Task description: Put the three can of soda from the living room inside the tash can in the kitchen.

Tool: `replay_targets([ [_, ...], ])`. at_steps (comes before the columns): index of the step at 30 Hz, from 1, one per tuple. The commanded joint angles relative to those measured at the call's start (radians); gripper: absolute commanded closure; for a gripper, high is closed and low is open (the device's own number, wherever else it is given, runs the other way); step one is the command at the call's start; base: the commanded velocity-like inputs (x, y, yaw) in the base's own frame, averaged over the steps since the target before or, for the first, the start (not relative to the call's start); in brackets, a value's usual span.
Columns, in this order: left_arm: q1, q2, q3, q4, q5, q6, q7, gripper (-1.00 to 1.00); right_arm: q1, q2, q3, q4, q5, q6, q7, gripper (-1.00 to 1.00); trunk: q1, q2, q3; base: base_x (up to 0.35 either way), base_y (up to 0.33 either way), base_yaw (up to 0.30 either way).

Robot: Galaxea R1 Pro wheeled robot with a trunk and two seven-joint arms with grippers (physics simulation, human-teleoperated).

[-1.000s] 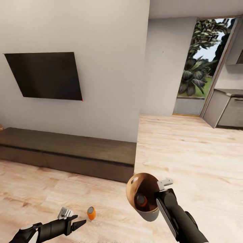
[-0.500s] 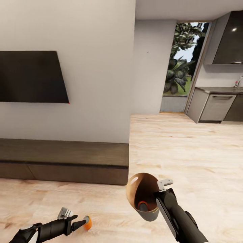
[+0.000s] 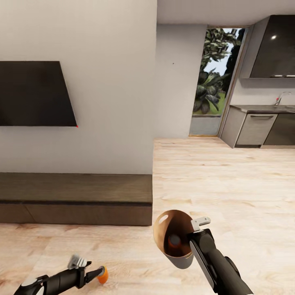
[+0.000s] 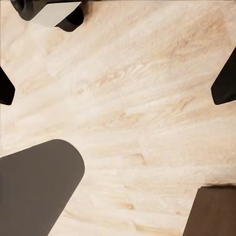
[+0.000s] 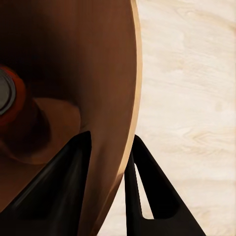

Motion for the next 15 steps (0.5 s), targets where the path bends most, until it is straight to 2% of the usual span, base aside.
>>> replay_targets([
  [1,0.000,0.000,0.000,0.013,0.000,-0.030,0.024,-1.00,0.000,0.000,0.000,-0.001,0.009,0.001,0.001,1.00,0.000,0.000,0.000,0.001,0.000,-0.004],
  [3,0.000,-0.001,-0.002,0.026,0.001,-0.060,0.097,-1.00,0.000,0.000,0.000,-0.001,0.009,0.001,0.001,1.00,0.000,0.000,0.000,0.001,0.000,-0.002],
  [7,0.000,-0.009,-0.009,0.032,0.001,-0.076,0.237,-1.00,0.000,0.000,0.000,-0.001,0.009,0.001,0.001,1.00,0.000,0.000,0.000,0.000,0.000,0.000],
  [8,0.000,-0.033,-0.012,0.032,0.002,-0.079,0.338,-1.00,0.000,0.000,0.000,-0.001,0.009,0.001,0.001,1.00,0.000,0.000,0.000,0.000,0.000,0.000],
  [9,-0.001,-0.045,-0.013,0.031,0.001,-0.080,0.374,-1.00,0.000,0.000,0.000,-0.001,0.009,0.001,0.001,1.00,0.000,0.000,0.000,0.000,0.000,0.000],
  [10,-0.001,-0.089,-0.014,0.028,0.000,-0.081,0.498,-1.00,-0.001,0.000,0.000,-0.001,0.009,0.001,0.001,1.00,0.000,0.000,0.000,0.000,0.000,0.000],
  [13,-0.001,-0.132,-0.015,0.025,0.000,-0.082,0.621,-1.00,-0.001,-0.001,-0.001,-0.001,0.009,0.001,0.001,1.00,0.000,0.000,0.000,0.000,0.000,0.000],
  [15,-0.003,-0.155,-0.015,0.023,-0.001,-0.082,0.677,-1.00,-0.001,-0.001,-0.001,-0.001,0.009,0.001,0.001,1.00,0.000,0.000,0.000,0.000,0.000,0.000],
])
